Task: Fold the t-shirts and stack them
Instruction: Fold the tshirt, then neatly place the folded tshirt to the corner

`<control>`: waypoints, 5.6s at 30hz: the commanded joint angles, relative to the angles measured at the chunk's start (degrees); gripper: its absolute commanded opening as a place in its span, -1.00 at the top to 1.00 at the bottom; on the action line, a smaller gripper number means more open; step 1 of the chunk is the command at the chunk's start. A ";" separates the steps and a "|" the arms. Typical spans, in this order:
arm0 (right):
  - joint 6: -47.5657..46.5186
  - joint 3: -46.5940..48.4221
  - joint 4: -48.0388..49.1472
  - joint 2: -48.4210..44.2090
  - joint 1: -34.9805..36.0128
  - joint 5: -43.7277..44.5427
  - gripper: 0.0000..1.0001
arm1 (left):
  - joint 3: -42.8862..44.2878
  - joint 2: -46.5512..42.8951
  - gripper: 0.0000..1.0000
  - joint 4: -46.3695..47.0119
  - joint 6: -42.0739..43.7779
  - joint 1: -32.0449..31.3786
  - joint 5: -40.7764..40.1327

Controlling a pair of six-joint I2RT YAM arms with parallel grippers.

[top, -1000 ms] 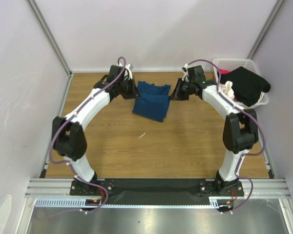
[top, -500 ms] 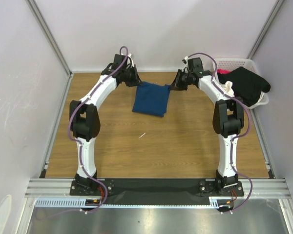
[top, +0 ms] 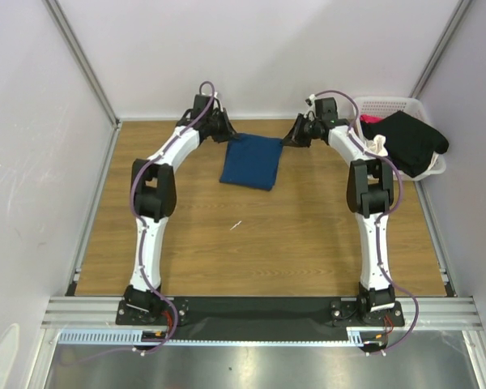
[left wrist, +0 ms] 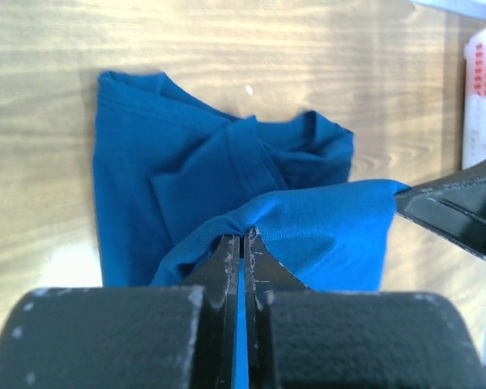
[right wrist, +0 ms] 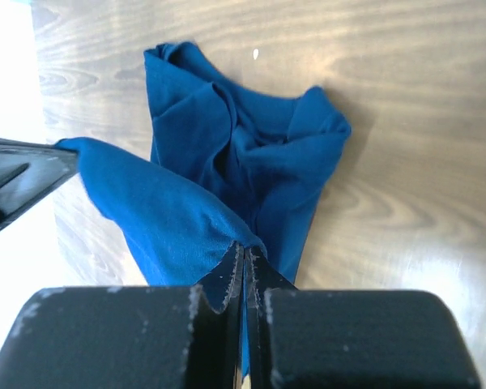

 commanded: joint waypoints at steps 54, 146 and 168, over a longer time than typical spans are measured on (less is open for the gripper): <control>2.44 2.56 10.68 -3.12 3.29 4.78 0.72 | -3.46 -4.32 0.99 12.10 8.64 1.43 1.09; -7.14 7.33 -9.89 -9.96 7.43 17.08 0.01 | -19.83 -23.77 -0.16 -0.71 15.40 3.35 3.14; 1.03 3.36 1.70 2.69 4.79 14.01 -0.19 | -13.58 -4.07 -0.44 14.24 5.82 2.30 2.79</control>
